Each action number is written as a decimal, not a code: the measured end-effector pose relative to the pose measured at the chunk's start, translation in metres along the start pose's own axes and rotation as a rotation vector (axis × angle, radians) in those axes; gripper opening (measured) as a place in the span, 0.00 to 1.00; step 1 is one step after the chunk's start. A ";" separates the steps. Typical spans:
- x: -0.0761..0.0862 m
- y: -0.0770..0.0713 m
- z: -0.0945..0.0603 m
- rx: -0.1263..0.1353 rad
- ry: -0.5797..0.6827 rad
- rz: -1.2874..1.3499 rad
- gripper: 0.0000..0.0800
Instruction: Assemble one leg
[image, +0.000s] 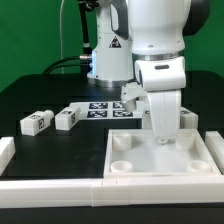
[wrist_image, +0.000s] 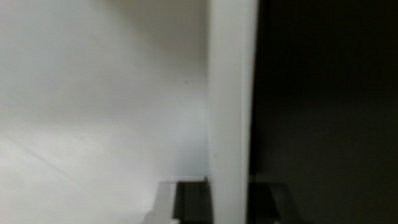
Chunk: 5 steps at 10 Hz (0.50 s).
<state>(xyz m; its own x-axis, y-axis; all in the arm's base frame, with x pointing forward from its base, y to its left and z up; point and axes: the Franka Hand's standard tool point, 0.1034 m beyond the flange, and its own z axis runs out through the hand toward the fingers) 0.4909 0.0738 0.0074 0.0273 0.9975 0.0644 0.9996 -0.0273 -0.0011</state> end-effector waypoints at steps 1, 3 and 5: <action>0.003 0.002 0.000 -0.002 -0.001 -0.019 0.08; 0.005 0.001 0.000 -0.002 -0.003 -0.032 0.08; 0.004 0.001 0.000 -0.002 -0.004 -0.030 0.08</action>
Offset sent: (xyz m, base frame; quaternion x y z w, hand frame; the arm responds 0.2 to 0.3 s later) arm 0.0000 0.0000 0.0000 0.0000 0.0000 0.0000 1.0000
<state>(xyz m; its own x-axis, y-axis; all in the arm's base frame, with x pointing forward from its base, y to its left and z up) 0.4923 0.0778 0.0074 -0.0031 0.9981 0.0608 1.0000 0.0030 0.0026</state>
